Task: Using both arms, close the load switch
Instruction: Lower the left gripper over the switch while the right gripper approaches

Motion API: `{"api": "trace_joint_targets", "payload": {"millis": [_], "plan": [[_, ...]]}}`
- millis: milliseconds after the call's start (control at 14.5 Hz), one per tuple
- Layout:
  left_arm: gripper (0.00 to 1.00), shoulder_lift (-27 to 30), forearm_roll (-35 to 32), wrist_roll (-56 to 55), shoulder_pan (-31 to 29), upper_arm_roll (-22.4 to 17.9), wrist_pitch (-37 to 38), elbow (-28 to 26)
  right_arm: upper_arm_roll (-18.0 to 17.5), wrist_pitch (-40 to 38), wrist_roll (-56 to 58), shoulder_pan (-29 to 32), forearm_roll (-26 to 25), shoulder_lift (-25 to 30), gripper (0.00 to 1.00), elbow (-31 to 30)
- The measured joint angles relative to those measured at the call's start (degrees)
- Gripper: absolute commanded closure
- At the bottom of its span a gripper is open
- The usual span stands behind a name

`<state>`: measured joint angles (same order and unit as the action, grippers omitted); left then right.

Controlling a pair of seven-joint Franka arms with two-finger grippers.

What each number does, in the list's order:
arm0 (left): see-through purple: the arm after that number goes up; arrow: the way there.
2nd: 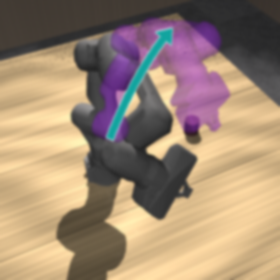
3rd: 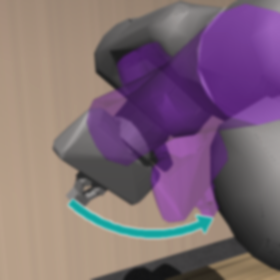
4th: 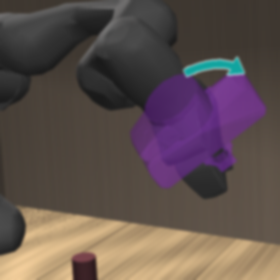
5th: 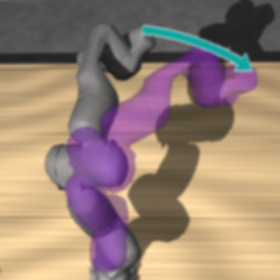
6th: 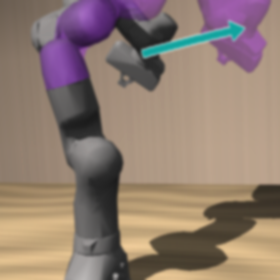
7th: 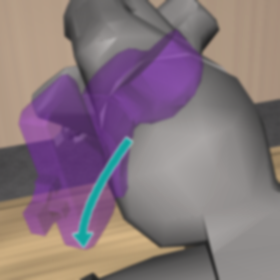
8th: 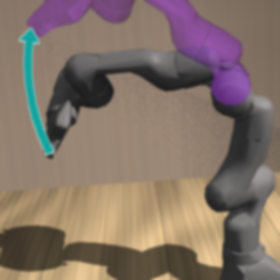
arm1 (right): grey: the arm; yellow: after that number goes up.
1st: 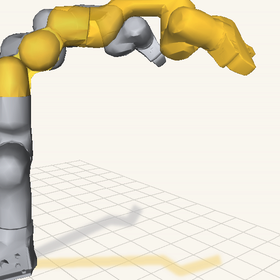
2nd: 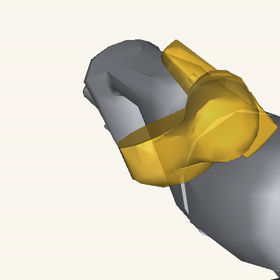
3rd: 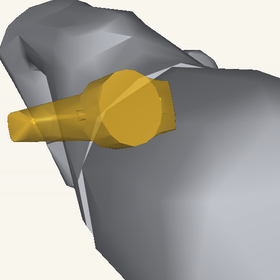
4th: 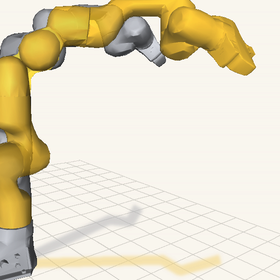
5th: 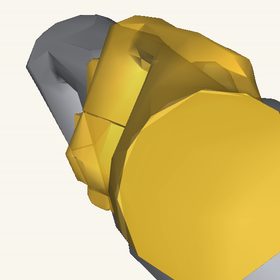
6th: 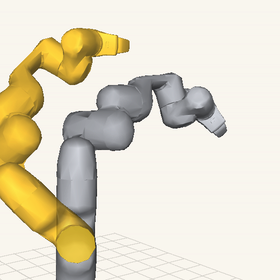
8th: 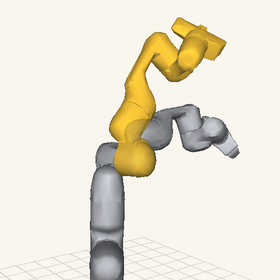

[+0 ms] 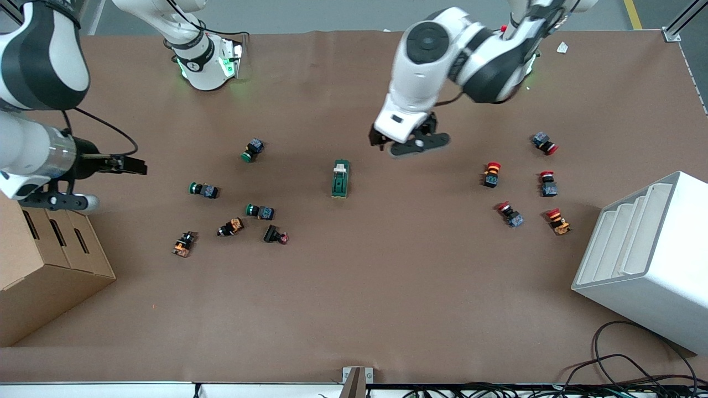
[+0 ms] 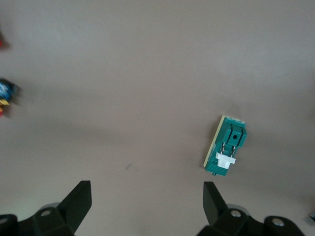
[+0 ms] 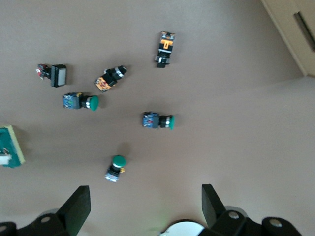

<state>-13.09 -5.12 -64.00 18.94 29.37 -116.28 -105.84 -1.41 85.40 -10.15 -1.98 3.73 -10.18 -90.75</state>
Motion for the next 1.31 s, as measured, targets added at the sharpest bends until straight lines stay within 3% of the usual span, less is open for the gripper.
{"api": "trace_joint_targets", "payload": {"millis": [275, 550, 962, 1306], "plan": [[0.0, -7.12, -10.87, -19.52, 9.6, -0.01, -7.51, -1.12, -0.28, 3.09, -8.7, -2.36, 3.38, -1.73, 0.0, -1.61], [0.0, -14.83, -30.08, -40.15, 17.45, 0.0, -10.25, -1.12, -0.4, 7.49, -16.56, -5.09, 7.95, -2.84, 0.0, -4.87], [0.0, -23.6, -59.5, -65.86, 25.8, -0.08, -10.39, -0.96, -0.52, 19.28, -24.72, -10.58, 14.45, -3.27, 0.0, -14.31], [0.01, -29.66, -76.8, -74.16, 28.88, -0.35, -2.88, -1.0, -0.77, 31.69, -35.9, -20.4, 15.53, -3.41, 0.0, -21.78]]}}
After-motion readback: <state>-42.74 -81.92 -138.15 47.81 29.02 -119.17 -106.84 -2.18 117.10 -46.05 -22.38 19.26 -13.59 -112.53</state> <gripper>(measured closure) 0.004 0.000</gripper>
